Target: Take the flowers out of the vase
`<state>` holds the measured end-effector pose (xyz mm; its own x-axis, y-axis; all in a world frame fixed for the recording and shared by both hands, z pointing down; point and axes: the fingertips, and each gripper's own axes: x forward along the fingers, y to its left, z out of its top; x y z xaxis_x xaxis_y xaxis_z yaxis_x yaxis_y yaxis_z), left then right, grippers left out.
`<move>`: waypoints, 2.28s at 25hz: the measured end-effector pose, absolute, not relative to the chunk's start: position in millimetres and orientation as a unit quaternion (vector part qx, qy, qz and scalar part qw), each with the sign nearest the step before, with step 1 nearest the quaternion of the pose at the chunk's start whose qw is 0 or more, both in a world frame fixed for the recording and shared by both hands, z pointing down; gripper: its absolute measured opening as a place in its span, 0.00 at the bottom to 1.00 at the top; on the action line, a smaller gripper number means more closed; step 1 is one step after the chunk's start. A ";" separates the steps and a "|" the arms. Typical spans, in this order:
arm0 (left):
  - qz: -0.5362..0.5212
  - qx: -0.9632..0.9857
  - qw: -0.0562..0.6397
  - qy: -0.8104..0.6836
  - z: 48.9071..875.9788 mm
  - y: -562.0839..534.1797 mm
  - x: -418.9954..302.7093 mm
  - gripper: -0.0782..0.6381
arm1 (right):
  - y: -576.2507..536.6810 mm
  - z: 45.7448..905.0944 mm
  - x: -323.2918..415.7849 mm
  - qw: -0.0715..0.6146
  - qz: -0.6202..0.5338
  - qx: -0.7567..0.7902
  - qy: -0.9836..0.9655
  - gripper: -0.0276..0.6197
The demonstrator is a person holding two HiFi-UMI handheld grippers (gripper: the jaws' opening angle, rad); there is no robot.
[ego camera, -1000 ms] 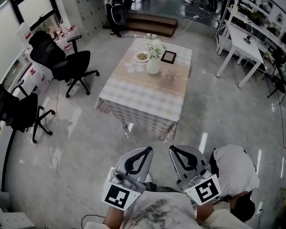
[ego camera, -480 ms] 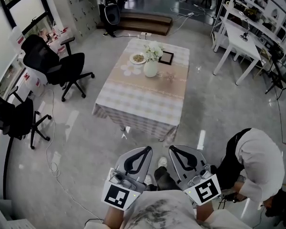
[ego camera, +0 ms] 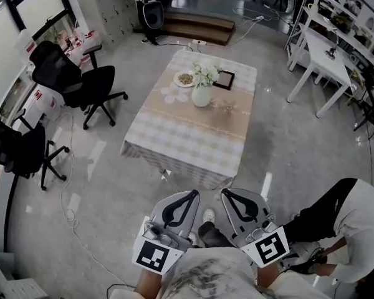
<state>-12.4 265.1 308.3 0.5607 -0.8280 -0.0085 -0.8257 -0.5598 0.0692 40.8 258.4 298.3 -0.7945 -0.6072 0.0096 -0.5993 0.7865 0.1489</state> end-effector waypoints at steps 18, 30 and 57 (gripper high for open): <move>-0.017 0.861 0.023 -0.507 309.1 169.7 15.4 0.12 | 156.6 296.8 70.5 0.012 -0.067 0.281 -0.957 0.07; -0.014 0.858 0.025 -0.514 311.7 130.8 13.6 0.12 | 117.2 295.5 65.5 0.007 -0.067 0.271 -0.960 0.07; 0.000 0.867 0.044 -0.496 345.1 -14.3 -13.1 0.12 | -19.1 322.8 40.9 0.038 -0.050 0.291 -0.955 0.07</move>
